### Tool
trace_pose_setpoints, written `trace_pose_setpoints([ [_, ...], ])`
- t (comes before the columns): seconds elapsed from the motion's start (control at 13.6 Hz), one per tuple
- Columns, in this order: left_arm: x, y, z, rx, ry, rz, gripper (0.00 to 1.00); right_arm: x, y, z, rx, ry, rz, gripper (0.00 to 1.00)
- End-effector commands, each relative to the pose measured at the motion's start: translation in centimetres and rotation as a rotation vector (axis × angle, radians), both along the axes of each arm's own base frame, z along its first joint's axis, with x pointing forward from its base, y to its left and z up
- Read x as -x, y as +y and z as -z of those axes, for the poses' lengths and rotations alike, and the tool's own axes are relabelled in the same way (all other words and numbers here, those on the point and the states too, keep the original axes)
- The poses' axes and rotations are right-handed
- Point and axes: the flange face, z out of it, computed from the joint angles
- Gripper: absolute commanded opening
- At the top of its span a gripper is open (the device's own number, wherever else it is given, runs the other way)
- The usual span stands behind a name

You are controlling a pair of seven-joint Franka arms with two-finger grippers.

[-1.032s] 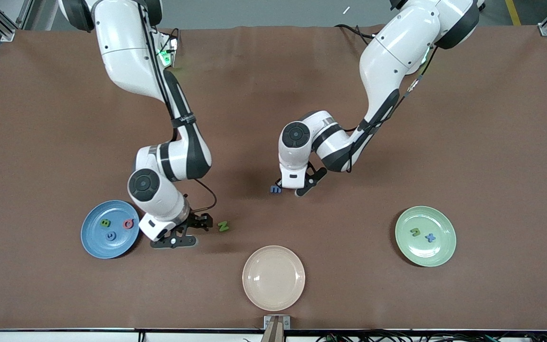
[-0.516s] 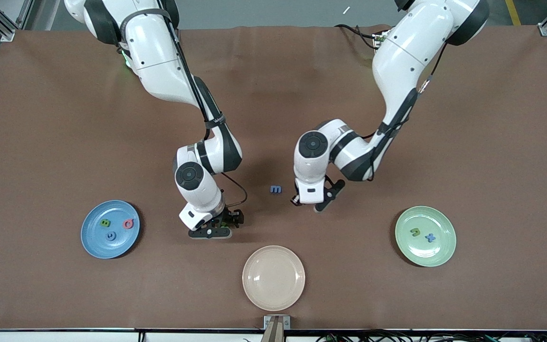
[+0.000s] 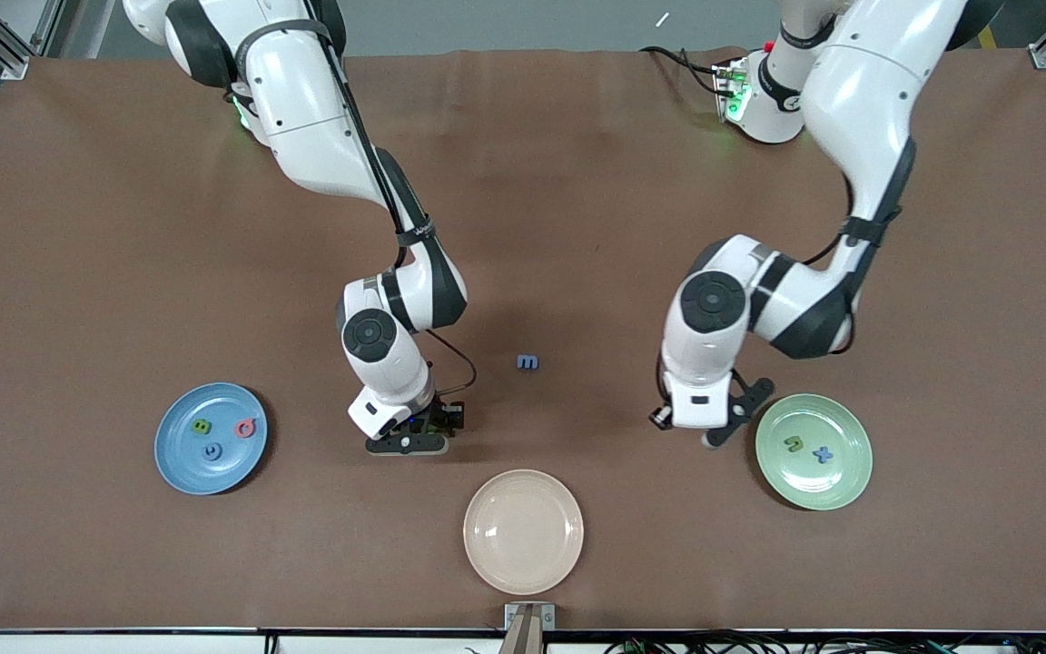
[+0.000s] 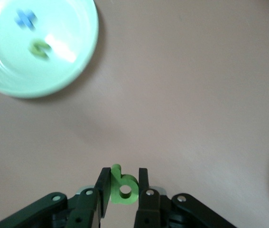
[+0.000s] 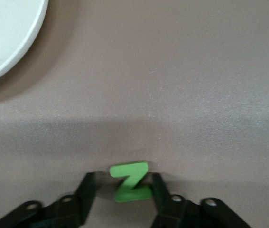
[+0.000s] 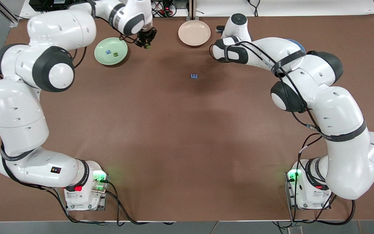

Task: Sort uppercase to blue plate, lowercase to green plate
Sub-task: 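Grasp the green Z with the right gripper while the left gripper grasps b, then place the Z on the blue plate while the left gripper places b on green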

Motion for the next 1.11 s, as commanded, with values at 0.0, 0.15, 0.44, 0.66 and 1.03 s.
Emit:
trace_pose_setpoints([
  [0.0,-0.4,5.6,-0.2,-0.043,0.035,0.072,0.02,0.3,0.3,0.0,0.005,0.0,-0.006,0.17],
  [0.15,-1.0,9.6,1.3,-0.061,0.081,0.126,0.02,0.2,0.1,-0.1,0.004,0.001,-0.003,0.04],
  [0.44,-0.8,18.6,3.6,-0.083,0.183,0.255,0.02,-3.6,-6.1,-3.8,0.02,0.032,-0.015,0.01],
  [0.66,-0.5,22.8,5.1,-0.075,0.225,0.277,0.02,-6.6,-13.7,-6.4,0.037,0.084,-0.089,0.01],
  [1.03,-1.0,23.8,6.3,-0.056,0.226,0.273,0.03,-7.4,-27.5,-8.3,0.088,0.229,-0.218,0.03],
])
